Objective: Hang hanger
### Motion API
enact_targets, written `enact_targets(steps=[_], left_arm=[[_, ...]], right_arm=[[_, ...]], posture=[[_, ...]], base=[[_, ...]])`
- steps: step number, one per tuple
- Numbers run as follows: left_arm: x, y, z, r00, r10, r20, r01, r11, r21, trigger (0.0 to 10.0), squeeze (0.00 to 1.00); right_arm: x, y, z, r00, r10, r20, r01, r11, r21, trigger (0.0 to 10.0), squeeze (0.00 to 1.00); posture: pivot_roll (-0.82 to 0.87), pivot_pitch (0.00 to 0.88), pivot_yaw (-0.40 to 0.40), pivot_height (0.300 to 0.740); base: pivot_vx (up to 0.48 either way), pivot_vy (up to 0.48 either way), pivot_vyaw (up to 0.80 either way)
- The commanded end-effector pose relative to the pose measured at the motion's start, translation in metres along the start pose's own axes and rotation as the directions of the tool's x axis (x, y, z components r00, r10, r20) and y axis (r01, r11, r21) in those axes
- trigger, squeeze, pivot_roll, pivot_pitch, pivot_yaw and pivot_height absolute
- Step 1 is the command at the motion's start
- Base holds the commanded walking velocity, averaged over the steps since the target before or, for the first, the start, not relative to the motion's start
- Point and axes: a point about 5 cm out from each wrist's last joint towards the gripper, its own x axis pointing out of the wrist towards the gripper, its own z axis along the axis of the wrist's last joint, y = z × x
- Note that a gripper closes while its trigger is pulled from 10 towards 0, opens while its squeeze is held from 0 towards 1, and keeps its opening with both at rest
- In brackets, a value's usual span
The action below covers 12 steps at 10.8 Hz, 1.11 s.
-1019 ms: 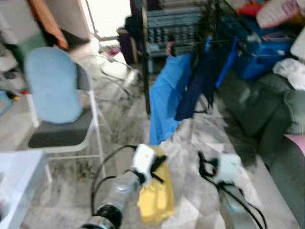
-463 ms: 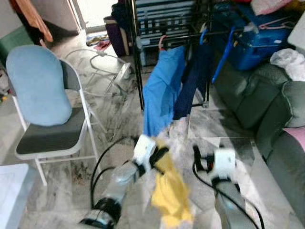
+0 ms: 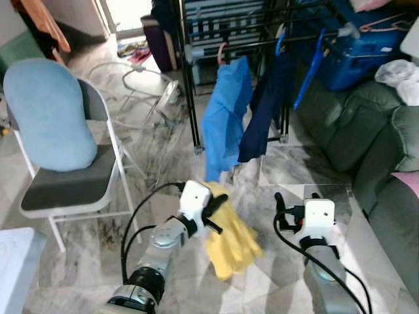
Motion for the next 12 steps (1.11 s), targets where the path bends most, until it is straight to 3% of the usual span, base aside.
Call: enact_targets(steps=[1,5,9,12], left_arm=[[0.0,0.002,0.006,0.999,0.019,0.032,-0.019,1.0,-0.003,10.0,0.0],[0.001,-0.001,0.008,0.998,0.02,0.053,-0.019,1.0,-0.002,10.0,0.0],[-0.004,0.008,0.01,0.998,0.033,0.052,-0.033,0.999,0.013,10.0,0.0],[-0.003,0.007,0.011,0.999,0.019,0.043,-0.02,1.0,0.015,10.0,0.0]], right_arm=[[-0.003,0.005,-0.005,1.0,0.02,-0.023,-0.02,1.0,0.001,10.0,0.0],[0.008,0.022,0.001,0.997,0.073,-0.017,-0.072,0.997,0.021,10.0,0.0],[0.013,0.025,0.001,0.997,0.07,-0.013,-0.069,0.997,0.036,10.0,0.0],[0.005,0.017,-0.005,0.999,0.034,-0.021,-0.033,0.999,0.042,10.0,0.0]], posture=[[-0.19,0.17,0.083,0.74],[-0.13,0.166,0.069,0.74],[-0.12,0.165,0.087,0.74],[-0.14,0.175,0.104,0.74]], base=[[0.277,0.0,0.0],[0.308,0.0,0.0],[0.333,0.0,0.0],[0.348,0.0,0.0]])
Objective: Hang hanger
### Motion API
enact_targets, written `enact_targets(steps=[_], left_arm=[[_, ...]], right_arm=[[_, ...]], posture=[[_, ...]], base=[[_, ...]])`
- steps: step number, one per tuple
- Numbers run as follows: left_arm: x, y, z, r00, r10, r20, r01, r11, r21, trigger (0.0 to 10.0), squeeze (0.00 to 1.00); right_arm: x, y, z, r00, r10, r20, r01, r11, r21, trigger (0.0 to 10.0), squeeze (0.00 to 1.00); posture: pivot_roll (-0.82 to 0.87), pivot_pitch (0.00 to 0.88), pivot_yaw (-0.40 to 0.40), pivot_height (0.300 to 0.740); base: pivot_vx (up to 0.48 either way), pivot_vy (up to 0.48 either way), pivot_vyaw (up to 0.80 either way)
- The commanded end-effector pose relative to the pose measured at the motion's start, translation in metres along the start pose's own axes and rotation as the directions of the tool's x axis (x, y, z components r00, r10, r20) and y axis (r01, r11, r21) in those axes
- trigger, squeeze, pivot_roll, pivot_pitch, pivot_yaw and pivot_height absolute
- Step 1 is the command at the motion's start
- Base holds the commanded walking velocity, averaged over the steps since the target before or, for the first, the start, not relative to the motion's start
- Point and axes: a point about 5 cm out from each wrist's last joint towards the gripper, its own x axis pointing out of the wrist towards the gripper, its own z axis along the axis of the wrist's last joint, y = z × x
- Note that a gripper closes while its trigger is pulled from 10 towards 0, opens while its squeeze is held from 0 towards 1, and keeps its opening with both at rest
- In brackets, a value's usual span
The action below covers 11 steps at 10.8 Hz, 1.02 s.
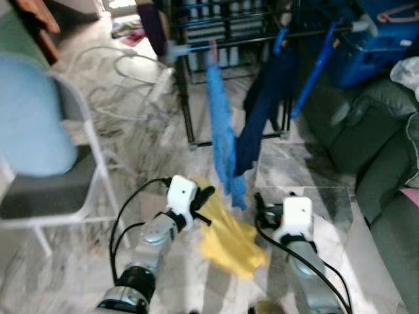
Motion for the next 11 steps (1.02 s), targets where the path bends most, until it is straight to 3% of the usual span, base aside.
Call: enact_targets(steps=[1,6,10,11], left_arm=[[0.0038,-0.005,0.0039,1.0,-0.026,0.011,0.026,1.0,0.006,10.0,0.0],[0.0028,-0.0078,0.0017,0.999,-0.04,0.001,0.04,0.999,0.007,10.0,0.0],[0.0004,-0.0094,-0.0011,0.999,-0.04,-0.006,0.04,0.999,0.009,10.0,0.0],[0.0,-0.0094,-0.0006,0.999,-0.043,-0.005,0.043,0.999,0.014,10.0,0.0]], right_arm=[[-0.0034,-0.0046,-0.0019,1.0,-0.023,0.002,0.023,1.0,0.01,10.0,0.0],[-0.0029,-0.0069,-0.0006,0.999,-0.032,0.007,0.032,0.999,0.003,10.0,0.0],[-0.0049,-0.0057,-0.0009,0.999,-0.043,0.007,0.043,0.999,-0.004,10.0,0.0],[-0.0046,-0.0105,0.0045,0.996,-0.084,0.033,0.085,0.995,-0.05,10.0,0.0]], posture=[[-0.14,0.175,0.104,0.74],[-0.14,0.178,0.107,0.74],[-0.14,0.19,0.108,0.74],[-0.14,0.19,0.109,0.74]], base=[[0.375,0.0,-0.47],[0.351,0.233,-0.09],[0.0,0.0,0.0],[0.0,0.0,0.0]])
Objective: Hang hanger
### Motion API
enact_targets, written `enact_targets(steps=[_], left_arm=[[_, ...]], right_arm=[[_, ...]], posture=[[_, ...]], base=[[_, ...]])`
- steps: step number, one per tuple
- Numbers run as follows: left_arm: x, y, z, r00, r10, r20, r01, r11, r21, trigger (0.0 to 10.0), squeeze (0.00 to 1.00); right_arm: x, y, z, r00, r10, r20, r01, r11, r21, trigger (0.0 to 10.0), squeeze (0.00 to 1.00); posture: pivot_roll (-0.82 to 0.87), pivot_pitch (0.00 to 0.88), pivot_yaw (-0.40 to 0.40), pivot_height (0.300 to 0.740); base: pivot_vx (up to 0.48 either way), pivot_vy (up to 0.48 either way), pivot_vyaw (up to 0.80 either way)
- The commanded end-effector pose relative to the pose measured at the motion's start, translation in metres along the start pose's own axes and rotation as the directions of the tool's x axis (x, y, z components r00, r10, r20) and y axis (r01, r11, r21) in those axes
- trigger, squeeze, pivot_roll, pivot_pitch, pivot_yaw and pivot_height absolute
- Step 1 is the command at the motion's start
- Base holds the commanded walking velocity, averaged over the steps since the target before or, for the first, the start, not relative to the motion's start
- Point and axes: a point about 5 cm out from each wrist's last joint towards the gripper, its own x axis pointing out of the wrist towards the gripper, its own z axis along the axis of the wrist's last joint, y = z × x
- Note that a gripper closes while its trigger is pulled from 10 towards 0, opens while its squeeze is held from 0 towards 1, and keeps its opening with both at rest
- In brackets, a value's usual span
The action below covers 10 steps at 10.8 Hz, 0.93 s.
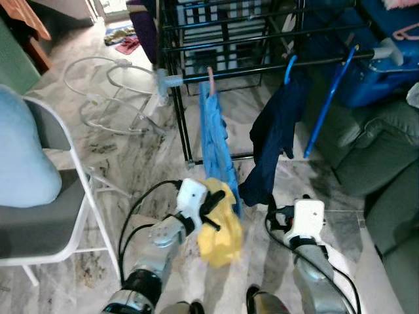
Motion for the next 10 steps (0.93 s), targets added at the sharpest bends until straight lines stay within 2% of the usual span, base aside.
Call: enact_targets(steps=[1,3,6,8,10], left_arm=[[0.0,0.0,0.005,1.0,-0.015,0.02,0.014,1.0,0.024,10.0,0.0],[0.002,-0.001,0.014,0.998,-0.034,0.052,0.031,0.998,0.052,10.0,0.0],[0.003,-0.007,0.023,0.994,-0.067,0.089,0.063,0.997,0.044,10.0,0.0],[0.0,-0.006,0.028,0.992,-0.073,0.107,0.07,0.997,0.028,10.0,0.0],[-0.006,-0.001,0.029,0.991,-0.065,0.116,0.064,0.998,0.015,10.0,0.0]], right_arm=[[0.002,-0.008,0.009,0.998,-0.053,0.035,0.054,0.998,-0.017,10.0,0.0],[0.012,-0.025,0.032,0.986,-0.124,0.108,0.13,0.99,-0.051,10.0,0.0],[0.041,-0.05,0.068,0.968,-0.192,0.164,0.203,0.978,-0.054,10.0,0.0],[0.037,-0.054,0.072,0.964,-0.197,0.179,0.213,0.974,-0.075,10.0,0.0],[0.022,-0.045,0.066,0.969,-0.172,0.176,0.189,0.978,-0.087,10.0,0.0]], posture=[[-0.15,0.196,0.109,0.74],[-0.15,0.208,0.112,0.74],[-0.14,0.232,0.118,0.74],[-0.12,0.241,0.112,0.74],[-0.13,0.241,0.114,0.74]], base=[[0.0,0.0,0.0],[0.0,0.0,0.0],[0.0,0.0,0.0],[0.0,0.0,0.0],[0.0,0.0,-0.52]])
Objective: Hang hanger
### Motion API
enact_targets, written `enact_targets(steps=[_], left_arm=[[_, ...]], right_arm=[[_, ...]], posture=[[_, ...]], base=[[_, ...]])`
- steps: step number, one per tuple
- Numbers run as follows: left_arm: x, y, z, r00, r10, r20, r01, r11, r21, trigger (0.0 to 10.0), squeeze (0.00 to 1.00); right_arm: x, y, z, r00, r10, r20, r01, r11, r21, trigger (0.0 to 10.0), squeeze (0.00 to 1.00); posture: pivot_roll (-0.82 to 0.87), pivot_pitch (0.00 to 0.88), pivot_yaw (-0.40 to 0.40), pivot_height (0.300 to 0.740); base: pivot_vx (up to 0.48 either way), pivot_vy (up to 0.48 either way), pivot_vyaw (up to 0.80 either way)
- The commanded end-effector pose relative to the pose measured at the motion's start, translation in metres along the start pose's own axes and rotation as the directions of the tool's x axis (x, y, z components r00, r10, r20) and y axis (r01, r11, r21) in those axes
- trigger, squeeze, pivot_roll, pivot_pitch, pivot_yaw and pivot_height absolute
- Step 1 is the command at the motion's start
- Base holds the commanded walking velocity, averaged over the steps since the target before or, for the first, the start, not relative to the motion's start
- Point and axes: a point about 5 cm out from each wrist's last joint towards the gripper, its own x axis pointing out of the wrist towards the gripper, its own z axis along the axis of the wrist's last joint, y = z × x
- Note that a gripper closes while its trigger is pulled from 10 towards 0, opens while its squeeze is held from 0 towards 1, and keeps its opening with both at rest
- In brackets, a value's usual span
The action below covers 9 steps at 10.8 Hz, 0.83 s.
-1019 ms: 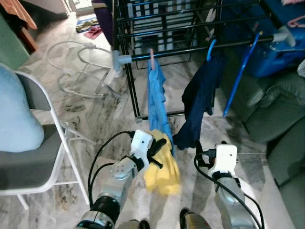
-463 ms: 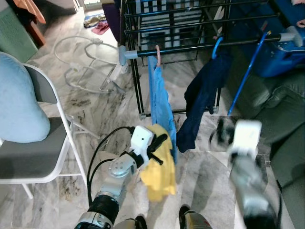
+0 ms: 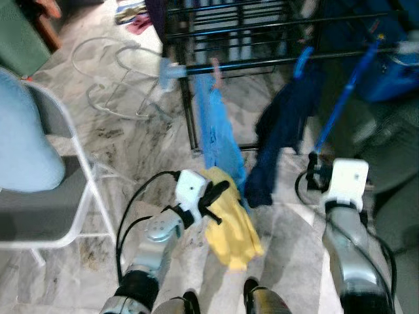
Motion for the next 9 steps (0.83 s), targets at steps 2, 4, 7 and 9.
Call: enact_targets(steps=[2,4,7,9], left_arm=[[-0.004,0.0,0.005,0.999,-0.024,0.022,0.024,1.0,-0.017,10.0,0.0],[0.002,-0.008,0.007,0.998,-0.065,0.026,0.066,0.998,-0.022,10.0,0.0],[0.003,-0.011,0.008,0.997,-0.075,0.027,0.076,0.997,-0.026,10.0,0.0],[0.0,-0.009,0.007,0.997,-0.069,0.02,0.07,0.997,-0.024,10.0,0.0]], right_arm=[[-0.013,0.009,0.004,0.999,0.035,0.015,-0.034,0.999,-0.029,10.0,0.0],[-0.021,0.011,0.009,0.999,0.048,0.025,-0.047,0.998,-0.034,10.0,0.0],[-0.022,0.011,0.01,0.999,0.045,0.023,-0.044,0.998,-0.036,10.0,0.0],[-0.02,0.012,0.012,0.998,0.052,0.022,-0.051,0.998,-0.041,10.0,0.0]], posture=[[-0.15,0.241,0.121,0.74],[-0.17,0.241,0.127,0.74],[-0.17,0.239,0.125,0.74],[-0.16,0.239,0.118,0.74]], base=[[0.0,0.0,-0.8],[0.0,0.0,-0.23],[0.0,0.0,0.0],[0.0,0.0,0.0]])
